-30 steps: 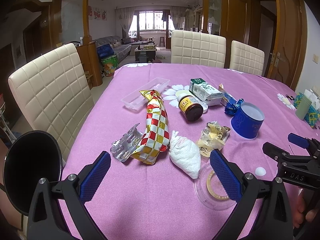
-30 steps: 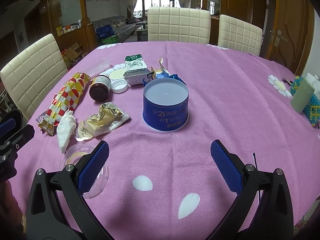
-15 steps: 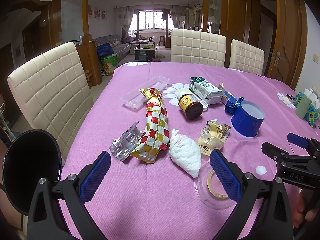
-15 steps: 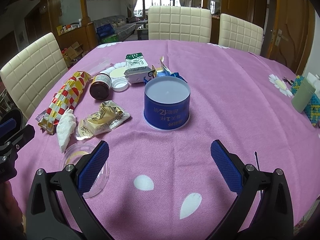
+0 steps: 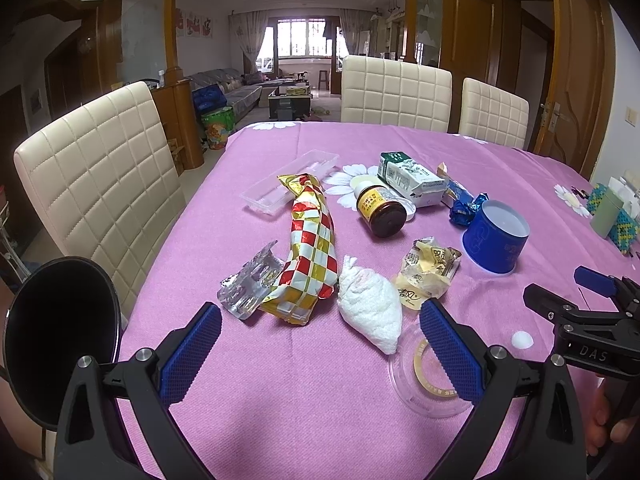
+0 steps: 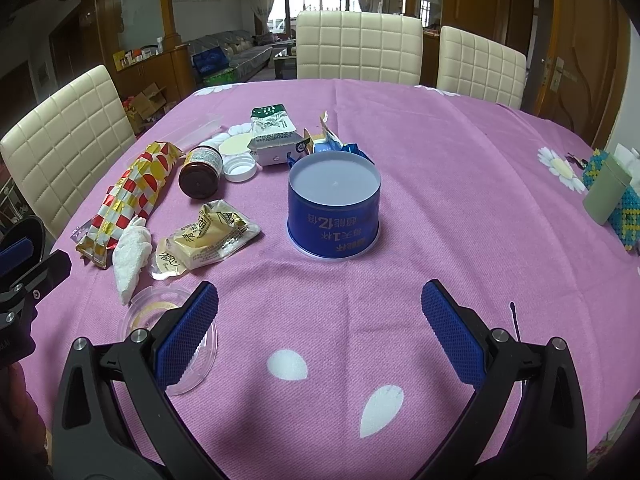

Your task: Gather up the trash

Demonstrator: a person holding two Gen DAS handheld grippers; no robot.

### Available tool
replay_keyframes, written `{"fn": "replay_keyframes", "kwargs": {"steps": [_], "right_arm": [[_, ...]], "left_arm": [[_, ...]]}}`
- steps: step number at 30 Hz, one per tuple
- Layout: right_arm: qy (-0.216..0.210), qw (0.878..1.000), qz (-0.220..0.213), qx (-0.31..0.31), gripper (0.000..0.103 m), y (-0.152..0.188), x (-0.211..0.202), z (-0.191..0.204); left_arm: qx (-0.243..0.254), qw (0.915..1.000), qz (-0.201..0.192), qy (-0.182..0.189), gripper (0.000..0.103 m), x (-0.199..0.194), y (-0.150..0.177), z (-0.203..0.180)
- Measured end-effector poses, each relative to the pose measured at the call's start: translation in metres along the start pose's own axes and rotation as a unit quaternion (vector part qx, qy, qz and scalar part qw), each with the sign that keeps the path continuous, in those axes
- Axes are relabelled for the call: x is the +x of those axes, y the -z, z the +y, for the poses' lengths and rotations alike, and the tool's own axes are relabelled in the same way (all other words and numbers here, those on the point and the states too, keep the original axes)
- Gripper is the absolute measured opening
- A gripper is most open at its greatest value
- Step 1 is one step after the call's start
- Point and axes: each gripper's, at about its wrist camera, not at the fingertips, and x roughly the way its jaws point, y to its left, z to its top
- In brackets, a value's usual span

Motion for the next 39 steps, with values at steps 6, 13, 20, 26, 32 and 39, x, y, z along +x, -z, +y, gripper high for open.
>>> {"fn": "replay_keyframes", "kwargs": {"steps": [6, 13, 20, 26, 32, 39], "right_arm": [[0.003, 1.000, 0.005, -0.002, 0.100, 0.000, 0.003, 0.000], [-0.059, 0.997, 0.043, 0.000, 0.100, 0.010, 0.013, 0.010], [-0.099, 0.992, 0.055, -0.056, 0.100, 0.022, 0.019, 0.054], [-0.107, 0.988, 0.067, -0.094, 0.100, 0.028, 0.026, 0.082], [-0.115, 0.985, 0.079, -0.106, 0.100, 0.029, 0.030, 0.092], [-0.104, 0.982, 0.090, -0.131, 0.100, 0.034, 0.034, 0.102]], "left_arm": [[0.000, 0.9999, 0.015, 0.007, 0.097, 0.007, 0.003, 0.000], [0.000, 0.9987, 0.051, 0.002, 0.097, 0.020, 0.012, 0.015], [-0.023, 0.9972, 0.067, -0.022, 0.097, 0.027, 0.013, 0.044], [-0.020, 0.9969, 0.071, -0.027, 0.097, 0.028, 0.012, 0.051], [-0.022, 0.9967, 0.076, -0.020, 0.097, 0.031, 0.014, 0.054], [-0.022, 0.9968, 0.076, -0.013, 0.097, 0.032, 0.016, 0.052]]}}
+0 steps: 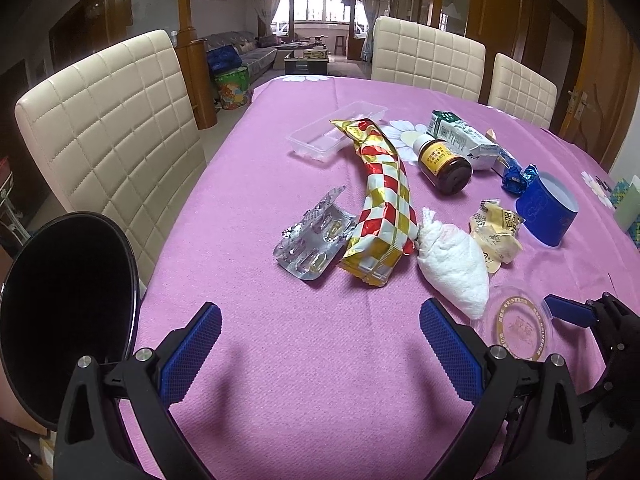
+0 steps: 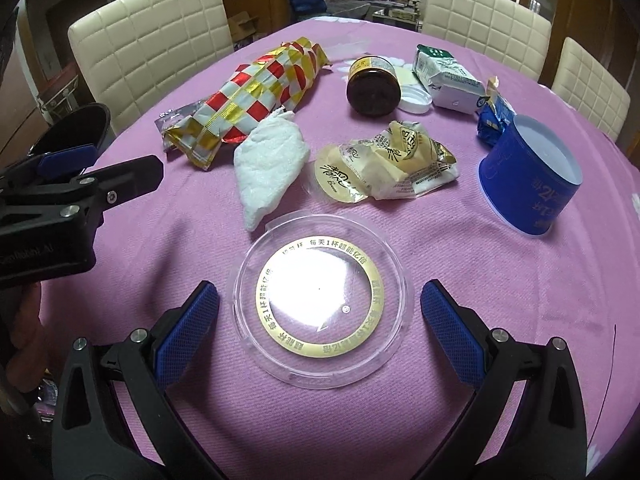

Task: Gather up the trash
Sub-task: 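Grasp the checkered snack wrapper with the left tool while the right tool grasps the clear lid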

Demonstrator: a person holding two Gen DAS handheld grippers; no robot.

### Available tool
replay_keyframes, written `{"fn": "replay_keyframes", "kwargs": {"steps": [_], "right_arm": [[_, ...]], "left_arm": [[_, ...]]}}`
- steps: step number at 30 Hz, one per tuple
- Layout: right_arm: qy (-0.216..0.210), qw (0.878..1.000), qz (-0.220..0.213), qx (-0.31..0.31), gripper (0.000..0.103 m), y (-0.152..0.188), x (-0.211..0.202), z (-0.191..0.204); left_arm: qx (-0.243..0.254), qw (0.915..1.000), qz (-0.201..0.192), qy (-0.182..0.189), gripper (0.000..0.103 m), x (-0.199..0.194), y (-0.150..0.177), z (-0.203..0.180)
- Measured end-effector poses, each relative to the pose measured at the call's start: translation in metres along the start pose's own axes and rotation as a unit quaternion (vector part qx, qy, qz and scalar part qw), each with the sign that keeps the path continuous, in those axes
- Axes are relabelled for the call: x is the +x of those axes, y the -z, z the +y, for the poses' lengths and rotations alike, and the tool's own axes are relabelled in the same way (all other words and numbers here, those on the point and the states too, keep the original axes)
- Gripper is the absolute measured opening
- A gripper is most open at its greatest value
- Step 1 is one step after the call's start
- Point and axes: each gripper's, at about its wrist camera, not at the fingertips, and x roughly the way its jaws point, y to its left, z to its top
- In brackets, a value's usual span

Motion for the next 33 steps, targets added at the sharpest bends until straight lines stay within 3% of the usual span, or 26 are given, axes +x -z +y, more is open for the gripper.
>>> {"fn": "replay_keyframes", "kwargs": {"steps": [2, 3, 8, 13, 18, 25, 27, 28, 30, 33], "right_arm": [[0.004, 1.000, -0.006, 0.005, 0.095, 0.001, -0.003, -0.004], [0.007, 1.000, -0.011, 0.006, 0.088, 0.001, -0.004, -0.005], [0.005, 1.000, -0.017, 0.005, 0.087, 0.001, -0.006, -0.009], [0.075, 0.996, -0.050, 0.011, 0.087, -0.002, -0.016, -0.027], [0.084, 0.994, -0.060, 0.029, 0.087, -0.005, -0.023, -0.049], [0.079, 0.994, -0.060, 0.035, 0.087, -0.007, -0.021, -0.058], [0.078, 0.995, -0.060, 0.036, 0.087, -0.008, -0.020, -0.056], [0.077, 0.994, -0.060, 0.037, 0.087, -0.008, -0.020, -0.056], [0.075, 0.995, -0.061, 0.040, 0.088, -0.009, -0.019, -0.056], [0.072, 0.995, -0.062, 0.044, 0.088, -0.010, -0.020, -0.056]], "left_arm": [[0.003, 1.0000, 0.000, 0.003, 0.097, 0.000, 0.000, -0.002], [0.005, 1.0000, 0.000, 0.004, 0.097, 0.000, 0.001, -0.004], [0.015, 0.9999, 0.003, 0.007, 0.097, 0.003, 0.000, -0.012], [0.028, 0.9992, 0.006, 0.027, 0.097, 0.008, -0.007, -0.031], [0.047, 0.9988, -0.002, 0.015, 0.097, 0.016, -0.024, -0.044], [0.046, 0.9981, 0.015, 0.039, 0.095, 0.042, -0.049, -0.034], [0.054, 0.9975, 0.020, 0.041, 0.069, 0.049, -0.051, -0.035], [0.054, 0.9974, 0.023, 0.042, 0.061, 0.052, -0.051, -0.035], [0.039, 0.9972, 0.031, 0.056, 0.033, 0.055, -0.053, -0.029], [0.036, 0.9969, 0.031, 0.062, 0.027, 0.054, -0.051, -0.026]]}}
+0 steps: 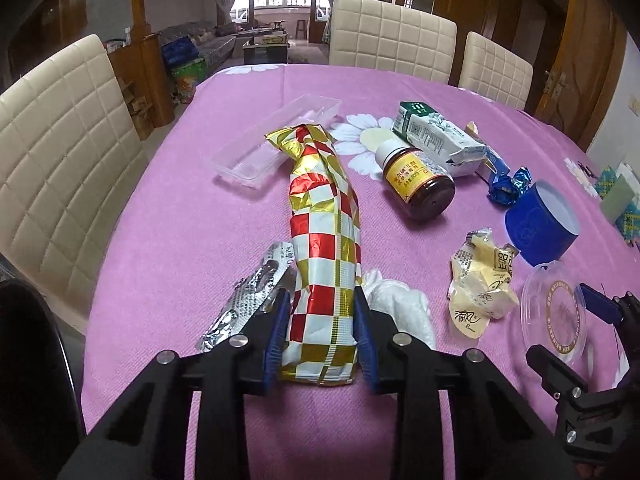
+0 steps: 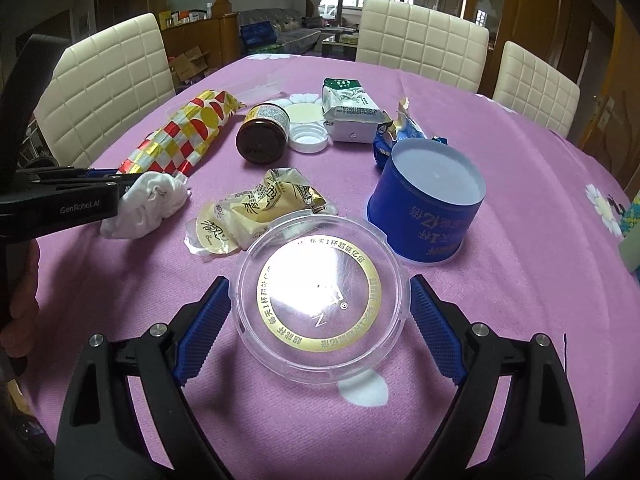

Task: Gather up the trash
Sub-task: 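Grasp the checkered snack wrapper with the left tool while the right tool grasps the clear lid, then carry the wrapper and lid over the black bin and open both tools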

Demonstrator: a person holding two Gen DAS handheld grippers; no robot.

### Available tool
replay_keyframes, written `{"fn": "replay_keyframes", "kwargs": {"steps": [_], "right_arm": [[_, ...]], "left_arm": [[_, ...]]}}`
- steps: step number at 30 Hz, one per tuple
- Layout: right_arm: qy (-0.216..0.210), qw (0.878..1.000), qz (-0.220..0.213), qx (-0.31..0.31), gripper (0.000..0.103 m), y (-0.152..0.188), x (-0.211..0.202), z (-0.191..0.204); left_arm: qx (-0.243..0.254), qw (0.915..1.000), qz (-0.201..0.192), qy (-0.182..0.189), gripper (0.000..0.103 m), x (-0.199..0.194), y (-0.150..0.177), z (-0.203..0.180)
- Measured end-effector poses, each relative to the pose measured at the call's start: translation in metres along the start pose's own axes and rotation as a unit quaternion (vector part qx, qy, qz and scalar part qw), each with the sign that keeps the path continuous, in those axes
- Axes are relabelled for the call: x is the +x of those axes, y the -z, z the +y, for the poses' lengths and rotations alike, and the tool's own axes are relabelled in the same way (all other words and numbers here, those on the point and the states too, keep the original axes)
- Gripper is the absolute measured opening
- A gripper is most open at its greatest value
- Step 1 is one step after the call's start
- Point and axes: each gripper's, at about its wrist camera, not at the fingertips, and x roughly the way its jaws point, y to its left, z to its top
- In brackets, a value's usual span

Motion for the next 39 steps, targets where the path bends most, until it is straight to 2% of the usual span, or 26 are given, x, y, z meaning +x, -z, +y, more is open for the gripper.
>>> {"fn": "replay_keyframes", "kwargs": {"steps": [2, 6, 14, 19, 26, 34, 39], "right_arm": [[-0.002, 1.000, 0.001, 0.000, 0.088, 0.000, 0.000, 0.001], [-0.002, 1.000, 0.000, -0.004, 0.088, 0.000, -0.001, 0.004], [-0.007, 0.999, -0.028, -0.015, 0.088, -0.007, -0.019, 0.012], [-0.026, 0.997, -0.044, -0.052, 0.088, -0.021, -0.027, 0.039], [-0.065, 0.989, -0.055, -0.118, 0.088, -0.041, -0.022, 0.105], [-0.125, 0.973, -0.058, -0.185, 0.088, -0.059, -0.010, 0.194], [-0.148, 0.963, -0.062, -0.218, 0.088, -0.068, -0.005, 0.244]], "left_arm": [[0.004, 1.0000, -0.003, 0.002, 0.022, -0.004, 0.003, 0.000], [0.001, 0.9996, -0.023, 0.015, 0.018, -0.020, 0.009, 0.001], [-0.013, 0.9973, -0.071, 0.013, 0.017, -0.063, 0.014, 0.017], [-0.016, 0.9944, -0.099, -0.034, 0.017, -0.091, 0.022, 0.034], [-0.029, 0.9924, -0.088, -0.081, 0.017, -0.104, 0.048, 0.071], [-0.082, 0.9825, -0.084, -0.144, 0.017, -0.120, 0.074, 0.137], [-0.102, 0.9760, -0.083, -0.174, 0.017, -0.129, 0.087, 0.169]]}}
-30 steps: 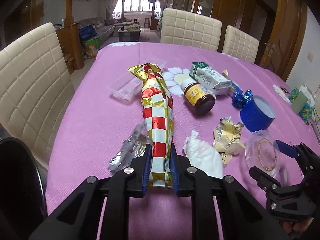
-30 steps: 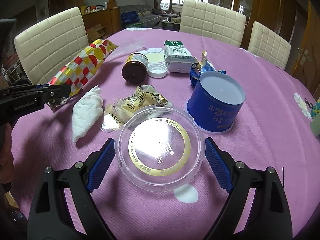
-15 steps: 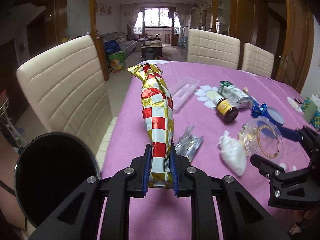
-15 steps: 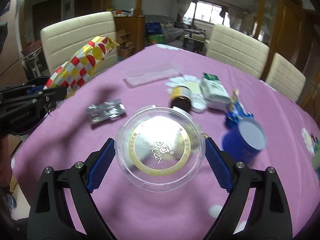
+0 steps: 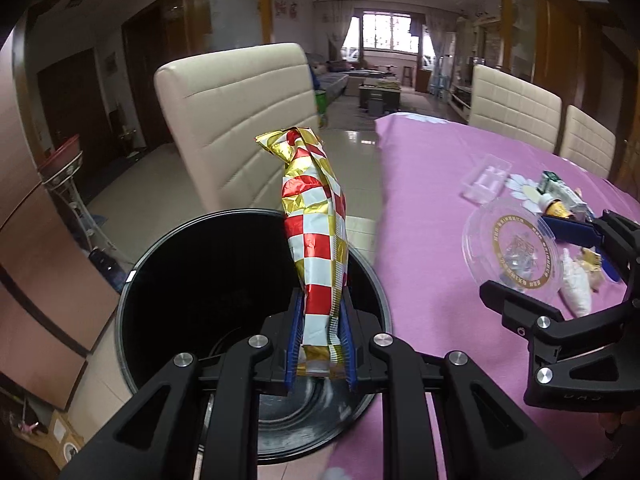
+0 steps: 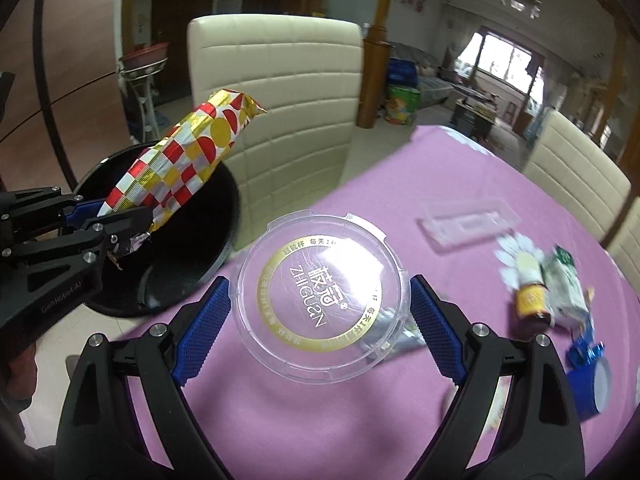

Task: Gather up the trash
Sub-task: 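Carry the wrapper and lid over the black bin and open both tools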

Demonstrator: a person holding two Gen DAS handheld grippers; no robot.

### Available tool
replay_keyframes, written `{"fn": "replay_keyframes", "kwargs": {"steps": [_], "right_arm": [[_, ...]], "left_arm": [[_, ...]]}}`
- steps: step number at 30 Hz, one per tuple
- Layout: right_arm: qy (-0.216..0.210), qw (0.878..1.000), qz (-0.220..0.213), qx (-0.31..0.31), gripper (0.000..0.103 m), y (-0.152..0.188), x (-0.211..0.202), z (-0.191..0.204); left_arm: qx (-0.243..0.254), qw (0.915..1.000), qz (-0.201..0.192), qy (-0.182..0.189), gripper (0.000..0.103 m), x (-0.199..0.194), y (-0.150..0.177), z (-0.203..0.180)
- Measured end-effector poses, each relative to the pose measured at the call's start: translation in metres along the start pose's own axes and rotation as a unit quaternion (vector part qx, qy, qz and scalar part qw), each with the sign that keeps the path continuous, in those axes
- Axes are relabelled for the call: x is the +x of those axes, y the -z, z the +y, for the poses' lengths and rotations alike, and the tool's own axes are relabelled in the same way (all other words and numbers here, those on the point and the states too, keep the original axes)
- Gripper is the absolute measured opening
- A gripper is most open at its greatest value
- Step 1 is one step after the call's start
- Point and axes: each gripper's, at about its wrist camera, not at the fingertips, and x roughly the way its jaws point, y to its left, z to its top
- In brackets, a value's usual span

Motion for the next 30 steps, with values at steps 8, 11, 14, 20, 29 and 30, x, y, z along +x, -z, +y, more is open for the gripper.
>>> {"fn": "replay_keyframes", "kwargs": {"steps": [8, 11, 14, 20, 29, 30], "right_arm": [[-0.039, 0.999, -0.001, -0.024, 0.088, -0.029, 0.028, 0.041], [-0.050, 0.998, 0.003, -0.023, 0.088, -0.035, 0.037, 0.050], [-0.060, 0.998, 0.005, -0.025, 0.088, -0.040, 0.042, 0.061], [-0.073, 0.997, 0.007, -0.027, 0.088, -0.048, 0.052, 0.075], [-0.047, 0.999, 0.000, -0.018, 0.100, -0.042, 0.049, 0.072], [-0.045, 0.999, 0.001, -0.014, 0.100, -0.042, 0.049, 0.069]], "left_arm": [[-0.027, 0.9991, 0.011, -0.032, 0.017, 0.007, 0.007, 0.039], [-0.040, 0.9985, 0.016, -0.034, 0.018, 0.011, 0.010, 0.052], [-0.053, 0.9977, 0.022, -0.035, 0.018, 0.015, 0.012, 0.061], [-0.062, 0.9970, 0.016, -0.043, 0.020, 0.013, 0.016, 0.072], [-0.057, 0.9976, 0.010, -0.037, 0.021, 0.009, 0.016, 0.073], [-0.058, 0.9977, 0.010, -0.035, 0.021, 0.009, 0.016, 0.072]]}}
